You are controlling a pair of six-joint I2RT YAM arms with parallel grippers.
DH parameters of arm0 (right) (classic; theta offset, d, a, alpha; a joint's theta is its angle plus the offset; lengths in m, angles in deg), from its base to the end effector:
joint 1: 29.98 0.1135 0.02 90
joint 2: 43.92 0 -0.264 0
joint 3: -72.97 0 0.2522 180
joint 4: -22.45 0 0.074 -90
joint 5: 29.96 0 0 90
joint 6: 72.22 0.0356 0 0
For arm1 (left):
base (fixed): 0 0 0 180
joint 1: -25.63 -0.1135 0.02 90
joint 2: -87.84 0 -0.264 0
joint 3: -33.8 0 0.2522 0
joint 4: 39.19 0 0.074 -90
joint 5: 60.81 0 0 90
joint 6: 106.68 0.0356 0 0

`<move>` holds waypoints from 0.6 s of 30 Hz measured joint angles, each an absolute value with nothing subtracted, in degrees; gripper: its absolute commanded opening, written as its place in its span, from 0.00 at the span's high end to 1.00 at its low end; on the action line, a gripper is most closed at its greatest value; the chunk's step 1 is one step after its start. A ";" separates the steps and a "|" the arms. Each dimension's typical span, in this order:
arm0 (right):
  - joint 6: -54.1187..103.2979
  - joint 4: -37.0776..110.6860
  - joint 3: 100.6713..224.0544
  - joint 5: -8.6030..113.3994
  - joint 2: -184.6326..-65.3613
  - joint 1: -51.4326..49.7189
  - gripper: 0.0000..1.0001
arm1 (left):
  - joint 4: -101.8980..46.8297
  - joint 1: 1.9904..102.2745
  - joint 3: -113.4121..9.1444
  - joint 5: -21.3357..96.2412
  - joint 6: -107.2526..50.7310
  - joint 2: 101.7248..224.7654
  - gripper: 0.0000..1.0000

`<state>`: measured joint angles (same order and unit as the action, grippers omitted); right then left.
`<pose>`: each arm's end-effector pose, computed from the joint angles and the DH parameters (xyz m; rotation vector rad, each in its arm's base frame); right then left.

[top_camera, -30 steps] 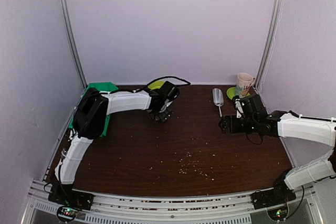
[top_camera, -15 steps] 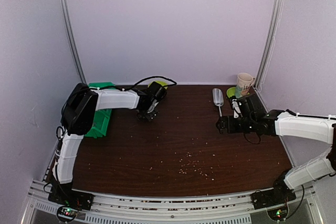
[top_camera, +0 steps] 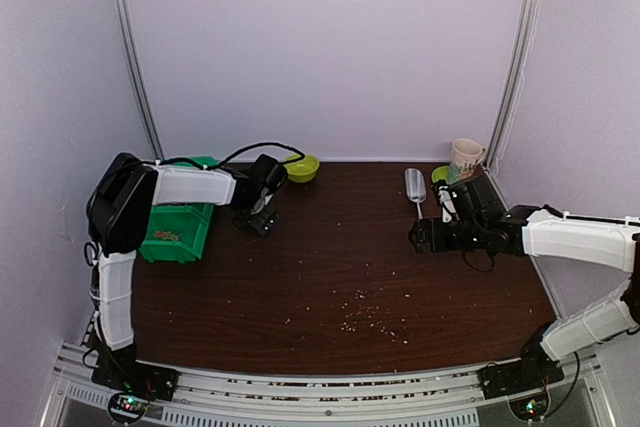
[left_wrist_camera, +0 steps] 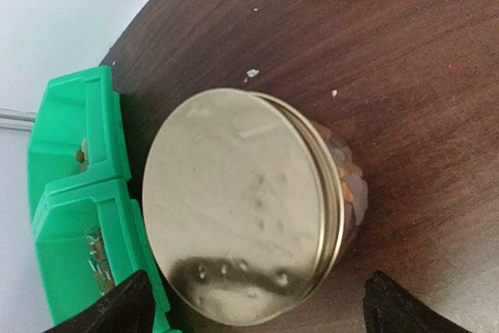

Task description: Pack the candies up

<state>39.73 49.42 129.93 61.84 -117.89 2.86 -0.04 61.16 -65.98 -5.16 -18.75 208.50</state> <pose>0.2250 0.1439 0.2174 -0.2100 2.3705 0.4318 0.3713 -0.2405 0.1611 0.5047 2.3741 0.4991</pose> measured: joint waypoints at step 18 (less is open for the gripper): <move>33.57 60.48 132.29 75.15 -102.77 2.94 0.01 | 0.11 62.10 -50.90 7.45 -25.15 174.16 0.02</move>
<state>33.57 60.48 132.29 75.15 -102.77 2.94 0.11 62.10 -50.90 7.45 -25.15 174.16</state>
